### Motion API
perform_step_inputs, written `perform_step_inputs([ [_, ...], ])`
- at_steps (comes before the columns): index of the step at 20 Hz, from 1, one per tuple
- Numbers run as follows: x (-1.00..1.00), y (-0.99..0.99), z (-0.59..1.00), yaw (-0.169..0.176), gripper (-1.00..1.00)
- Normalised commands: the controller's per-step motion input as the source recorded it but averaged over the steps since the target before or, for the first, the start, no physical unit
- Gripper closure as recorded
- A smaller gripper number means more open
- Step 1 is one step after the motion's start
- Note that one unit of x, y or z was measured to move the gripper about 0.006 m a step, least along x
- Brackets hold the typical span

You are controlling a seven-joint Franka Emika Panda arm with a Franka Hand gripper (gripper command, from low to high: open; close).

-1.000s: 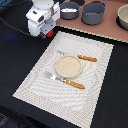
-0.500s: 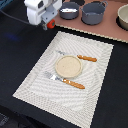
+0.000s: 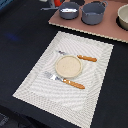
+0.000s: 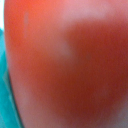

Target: Place the fish, sausage, and tomato into the frying pan.

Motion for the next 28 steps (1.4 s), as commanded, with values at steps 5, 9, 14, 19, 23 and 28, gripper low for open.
perform_step_inputs([
  [5, 0.90, 0.63, 0.53, 0.000, 1.00],
  [9, 0.76, 0.41, -0.04, -0.005, 1.00],
  [14, 0.46, 0.33, -0.34, -0.003, 1.00],
  [19, 0.01, 0.20, -0.19, 0.022, 1.00],
  [23, -0.20, 0.20, -0.05, 0.044, 1.00],
  [28, -0.11, 0.19, -0.06, 0.038, -1.00],
])
